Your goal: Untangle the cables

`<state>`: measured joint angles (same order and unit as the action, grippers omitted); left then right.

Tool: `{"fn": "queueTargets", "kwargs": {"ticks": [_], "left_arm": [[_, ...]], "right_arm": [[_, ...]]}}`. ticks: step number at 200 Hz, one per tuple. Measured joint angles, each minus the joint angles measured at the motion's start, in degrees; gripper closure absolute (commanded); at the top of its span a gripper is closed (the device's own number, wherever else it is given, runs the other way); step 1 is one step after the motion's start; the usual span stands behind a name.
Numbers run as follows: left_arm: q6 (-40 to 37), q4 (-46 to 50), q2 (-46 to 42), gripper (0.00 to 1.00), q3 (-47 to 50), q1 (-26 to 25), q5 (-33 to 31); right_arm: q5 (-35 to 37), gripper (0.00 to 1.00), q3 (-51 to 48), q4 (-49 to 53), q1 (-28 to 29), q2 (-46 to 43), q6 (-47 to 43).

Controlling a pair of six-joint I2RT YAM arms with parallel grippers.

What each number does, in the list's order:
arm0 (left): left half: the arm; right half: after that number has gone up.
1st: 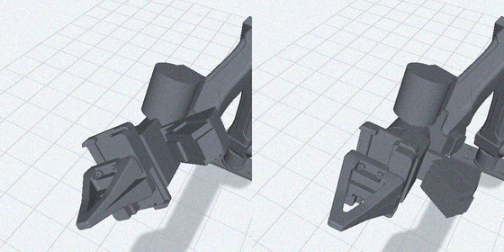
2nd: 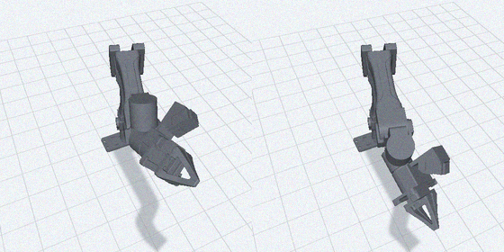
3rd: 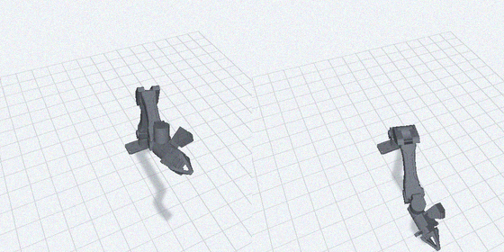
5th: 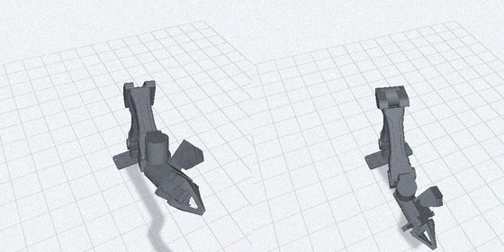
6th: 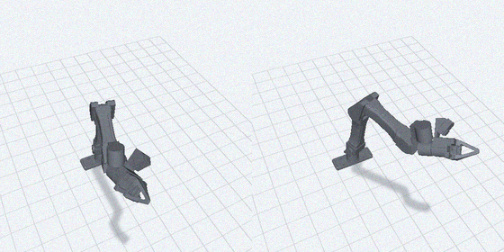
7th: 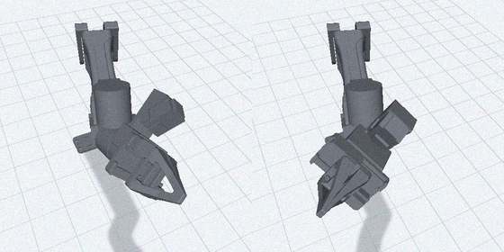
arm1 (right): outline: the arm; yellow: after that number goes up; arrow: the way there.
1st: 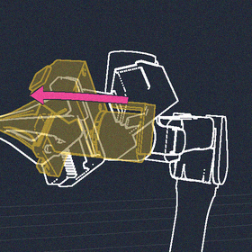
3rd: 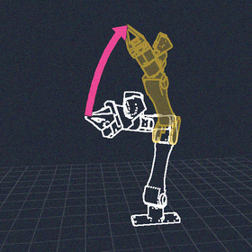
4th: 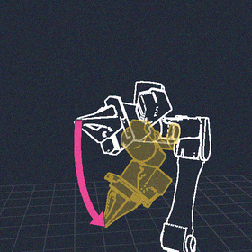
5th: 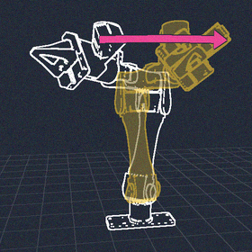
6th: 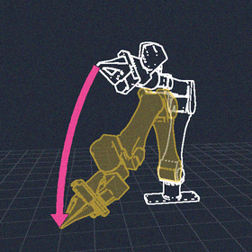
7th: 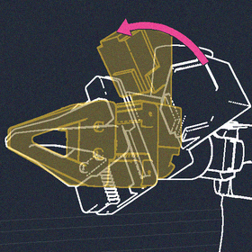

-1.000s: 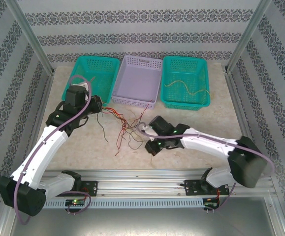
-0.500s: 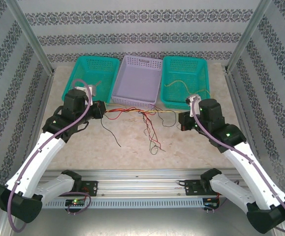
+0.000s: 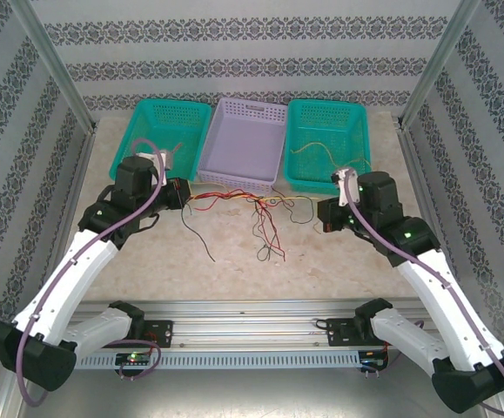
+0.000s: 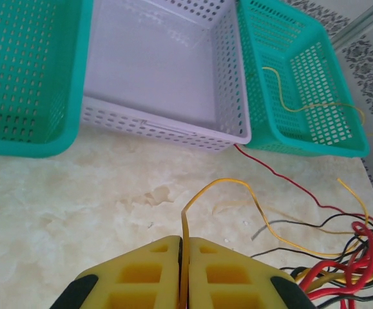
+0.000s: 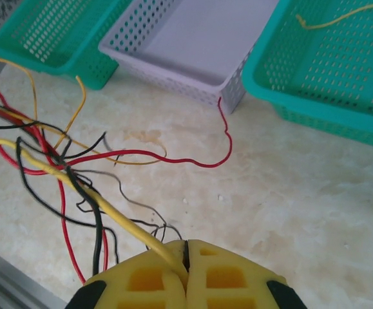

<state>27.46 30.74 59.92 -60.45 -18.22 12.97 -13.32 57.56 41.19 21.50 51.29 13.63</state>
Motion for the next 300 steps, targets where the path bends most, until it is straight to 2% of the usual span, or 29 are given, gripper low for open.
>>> {"fn": "queueTargets", "kwargs": {"ticks": [35, 45, 63, 82, 107, 125, 145, 193, 237, 274, 285, 300], "left_arm": [[5.0, -2.5, 0.6, 1.00, 4.0, 1.6, 0.2], [6.2, -3.8, 1.1, 1.00, 4.7, 1.7, 0.5], [8.0, -6.0, 2.4, 1.00, 5.3, 1.7, 1.2], [9.6, -8.6, 3.6, 1.00, 5.6, 1.4, 2.2], [11.6, -11.6, 4.4, 1.00, 5.6, 0.2, 2.9], [12.6, -13.5, 5.3, 1.00, 5.6, -1.4, 3.2], [13.2, -14.4, 6.3, 1.00, 5.6, -3.4, 3.6], [13.9, -15.0, 6.8, 1.00, 6.2, -5.4, 5.2], [14.5, -16.3, 7.3, 1.00, 6.2, -6.2, 6.3], [15.1, -16.7, 7.9, 1.00, 6.2, -6.2, 7.4], [15.1, -16.7, 7.9, 1.00, 6.2, -6.2, 7.8], [15.1, -17.0, 8.0, 1.00, 6.2, -6.3, 8.0]], "right_arm": [[2.5, 0.49, -0.9, -1.1, 4.4, 2.4, -0.4], [2.8, 0.45, -0.9, -1.7, 5.1, 2.8, -0.7], [2.8, 0.42, -0.7, -2.6, 6.3, 3.7, -1.7], [3.1, 0.41, 0.0, -4.1, 9.4, 5.8, -2.8], [4.7, 0.43, 0.5, -8.8, 17.3, 10.3, -5.0], [5.7, 0.44, 0.5, -13.2, 20.7, 13.9, -6.2], [7.1, 0.47, 0.5, -17.6, 21.1, 18.1, -6.8], [7.7, 0.46, 3.1, -23.4, 21.6, 27.9, -9.3], [7.2, 0.50, 3.6, -26.5, 22.3, 30.7, -10.0], [3.5, 0.41, 3.6, -29.4, 22.6, 30.7, -10.0], [0.9, 0.43, 3.3, -31.1, 22.7, 30.6, -9.7], [-2.5, 0.55, 2.5, -32.7, 22.6, 30.1, -9.4]]}}
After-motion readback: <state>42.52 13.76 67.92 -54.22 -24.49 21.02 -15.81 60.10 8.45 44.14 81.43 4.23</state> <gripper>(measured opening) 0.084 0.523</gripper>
